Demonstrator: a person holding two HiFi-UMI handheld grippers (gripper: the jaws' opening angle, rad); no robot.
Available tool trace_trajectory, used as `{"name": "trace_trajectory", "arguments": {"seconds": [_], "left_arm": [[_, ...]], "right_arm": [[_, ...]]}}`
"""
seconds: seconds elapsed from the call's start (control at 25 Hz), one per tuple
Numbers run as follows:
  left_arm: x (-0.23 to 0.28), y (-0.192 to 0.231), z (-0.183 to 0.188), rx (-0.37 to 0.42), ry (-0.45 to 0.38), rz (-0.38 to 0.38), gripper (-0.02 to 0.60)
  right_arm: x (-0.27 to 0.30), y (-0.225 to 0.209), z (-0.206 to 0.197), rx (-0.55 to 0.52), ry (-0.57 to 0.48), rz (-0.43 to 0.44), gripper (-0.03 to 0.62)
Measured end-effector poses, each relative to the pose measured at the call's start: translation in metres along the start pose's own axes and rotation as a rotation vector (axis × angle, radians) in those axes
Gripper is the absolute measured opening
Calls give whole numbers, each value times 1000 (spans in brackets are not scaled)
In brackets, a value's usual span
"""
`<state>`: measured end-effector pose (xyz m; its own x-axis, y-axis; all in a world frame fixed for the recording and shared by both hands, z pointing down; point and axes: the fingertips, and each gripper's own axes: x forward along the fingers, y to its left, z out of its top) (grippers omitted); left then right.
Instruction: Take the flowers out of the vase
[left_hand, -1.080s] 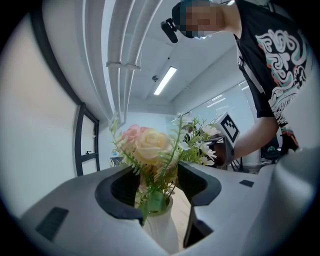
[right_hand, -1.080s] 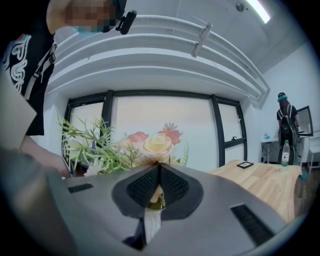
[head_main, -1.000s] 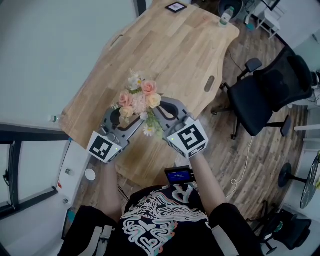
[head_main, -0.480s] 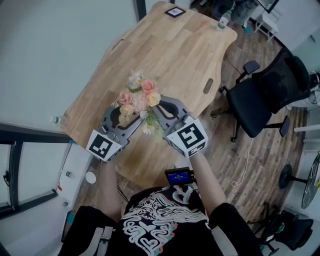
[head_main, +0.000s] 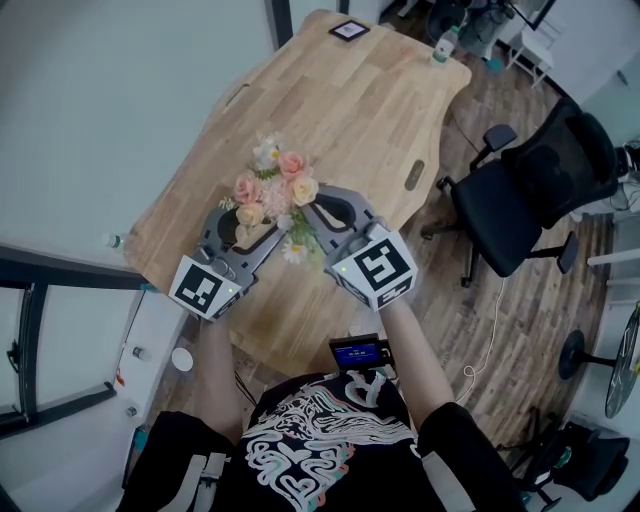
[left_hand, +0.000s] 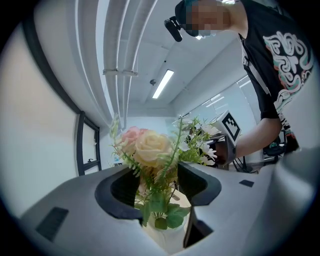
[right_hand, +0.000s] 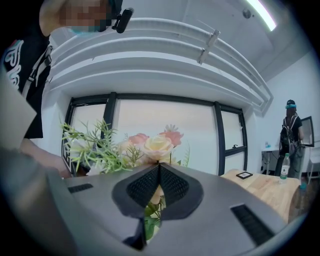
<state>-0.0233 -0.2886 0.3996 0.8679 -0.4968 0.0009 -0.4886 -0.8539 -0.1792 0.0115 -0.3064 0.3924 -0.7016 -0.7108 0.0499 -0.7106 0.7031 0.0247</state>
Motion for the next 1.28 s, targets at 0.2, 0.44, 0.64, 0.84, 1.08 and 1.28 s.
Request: {"name": "trace_trajectory", "arguments": {"seconds": [0.2, 0.44, 0.64, 0.84, 1.08, 1.28], "left_arm": [[3, 3, 8, 11, -8, 0, 242], [6, 6, 20, 24, -16, 5, 242], [7, 6, 28, 31, -26, 8, 242], [8, 5, 35, 39, -32, 9, 242], [9, 7, 44, 45, -39, 9, 242], [8, 7, 54, 50, -50, 10, 242]], "right_arm": [[0, -3, 6, -1, -8, -10, 6], [-1, -7, 18, -7, -23, -14, 6], [-4, -7, 28, -21, -33, -14, 6], [-6, -8, 33, -29, -37, -16, 6], [-7, -8, 43, -31, -51, -16, 6], [-10, -7, 51, -37, -61, -19, 6]]}}
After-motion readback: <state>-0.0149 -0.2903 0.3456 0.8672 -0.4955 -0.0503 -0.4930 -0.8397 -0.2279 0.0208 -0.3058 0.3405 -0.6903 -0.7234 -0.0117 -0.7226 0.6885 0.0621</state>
